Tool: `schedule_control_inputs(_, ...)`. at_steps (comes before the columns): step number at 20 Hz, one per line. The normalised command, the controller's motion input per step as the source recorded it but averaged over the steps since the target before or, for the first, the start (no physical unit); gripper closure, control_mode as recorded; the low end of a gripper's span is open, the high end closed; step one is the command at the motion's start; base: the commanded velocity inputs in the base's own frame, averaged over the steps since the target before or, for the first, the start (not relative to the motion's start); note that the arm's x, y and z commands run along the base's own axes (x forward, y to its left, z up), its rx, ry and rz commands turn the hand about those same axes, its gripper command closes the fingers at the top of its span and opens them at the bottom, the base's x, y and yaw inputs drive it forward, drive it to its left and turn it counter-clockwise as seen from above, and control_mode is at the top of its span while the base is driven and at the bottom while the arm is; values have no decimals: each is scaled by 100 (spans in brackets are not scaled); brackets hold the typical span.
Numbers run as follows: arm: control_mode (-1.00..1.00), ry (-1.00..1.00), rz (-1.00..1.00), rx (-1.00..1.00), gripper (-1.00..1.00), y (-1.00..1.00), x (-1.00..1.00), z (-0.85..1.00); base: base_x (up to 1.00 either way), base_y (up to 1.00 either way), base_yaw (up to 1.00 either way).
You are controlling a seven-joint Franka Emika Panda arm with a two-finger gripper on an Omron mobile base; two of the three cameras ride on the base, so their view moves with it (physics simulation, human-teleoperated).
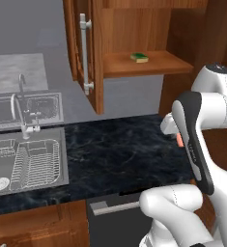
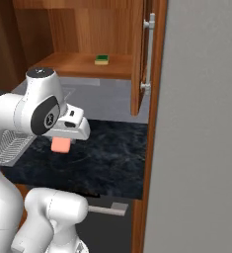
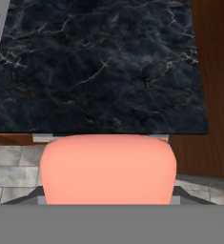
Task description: Pick up the sponge and bar soap from the sink, and place them back in the cabinet, and close the cabinet doors.
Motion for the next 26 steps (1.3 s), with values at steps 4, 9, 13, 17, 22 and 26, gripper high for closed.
schedule_control_inputs(4, 100, 0, 0, 0, 100, 0, 0, 0, 51, -17, 0)
schedule_control_inputs(9, 100, 0, 0, 0, 100, 0, 0, 0, 37, -17, 0)
schedule_control_inputs(13, 100, 0, 0, 0, 100, 0, 0, 0, 32, -19, 0)
schedule_control_inputs(17, 100, 0, 0, 0, 100, 0, 0, 0, 31, -18, 0)
schedule_control_inputs(22, 100, 0, 0, 0, 100, 0, 0, 0, 5, -4, 0)
schedule_control_inputs(26, 100, 0, 0, 0, 100, 0, 0, 0, 0, 0, 0)
